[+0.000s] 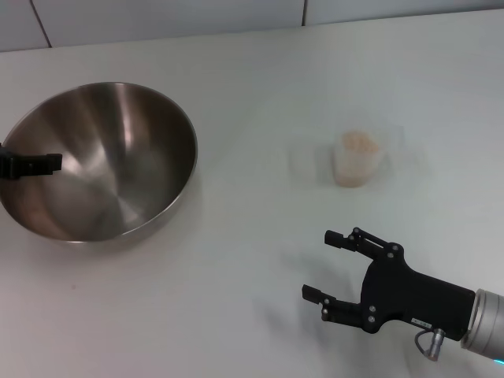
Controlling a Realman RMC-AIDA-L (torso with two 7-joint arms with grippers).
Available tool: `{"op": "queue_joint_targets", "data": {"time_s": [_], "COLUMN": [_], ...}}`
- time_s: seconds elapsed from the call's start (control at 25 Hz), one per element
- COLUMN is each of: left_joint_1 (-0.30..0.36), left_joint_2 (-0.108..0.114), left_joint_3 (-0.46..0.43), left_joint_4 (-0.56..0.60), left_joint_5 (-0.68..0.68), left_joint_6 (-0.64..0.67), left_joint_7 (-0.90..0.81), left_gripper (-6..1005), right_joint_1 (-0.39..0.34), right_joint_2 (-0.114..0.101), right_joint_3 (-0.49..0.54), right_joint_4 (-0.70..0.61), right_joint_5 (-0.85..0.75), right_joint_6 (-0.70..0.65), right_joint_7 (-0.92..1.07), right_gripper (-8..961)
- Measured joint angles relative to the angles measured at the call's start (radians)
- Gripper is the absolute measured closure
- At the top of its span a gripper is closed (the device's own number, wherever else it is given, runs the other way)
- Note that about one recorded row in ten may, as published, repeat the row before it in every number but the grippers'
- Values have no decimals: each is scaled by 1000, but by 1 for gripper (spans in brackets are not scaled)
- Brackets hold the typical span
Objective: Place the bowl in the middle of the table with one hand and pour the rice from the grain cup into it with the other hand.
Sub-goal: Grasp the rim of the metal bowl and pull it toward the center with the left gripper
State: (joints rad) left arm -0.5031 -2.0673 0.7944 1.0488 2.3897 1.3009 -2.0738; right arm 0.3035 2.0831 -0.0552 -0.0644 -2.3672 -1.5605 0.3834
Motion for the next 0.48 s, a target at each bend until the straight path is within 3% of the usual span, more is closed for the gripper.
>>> {"op": "queue_joint_targets", "data": {"time_s": [0.12, 0.48], "left_joint_1": [-1, -16], "left_joint_2": [0, 0], "left_joint_3": [3, 38], "left_joint_4": [-3, -7], "left_joint_5": [1, 54], "left_joint_6": [-7, -25], "left_joint_7": [0, -4], "left_gripper": [188, 367], "right_joint_1": [0, 2], "right_joint_2": [0, 0], "right_joint_3": [0, 0], "right_joint_4": [0, 0], "right_joint_5": [0, 0], "right_joint_6": [0, 1], "right_joint_7": [0, 0], "right_gripper": [121, 121]}}
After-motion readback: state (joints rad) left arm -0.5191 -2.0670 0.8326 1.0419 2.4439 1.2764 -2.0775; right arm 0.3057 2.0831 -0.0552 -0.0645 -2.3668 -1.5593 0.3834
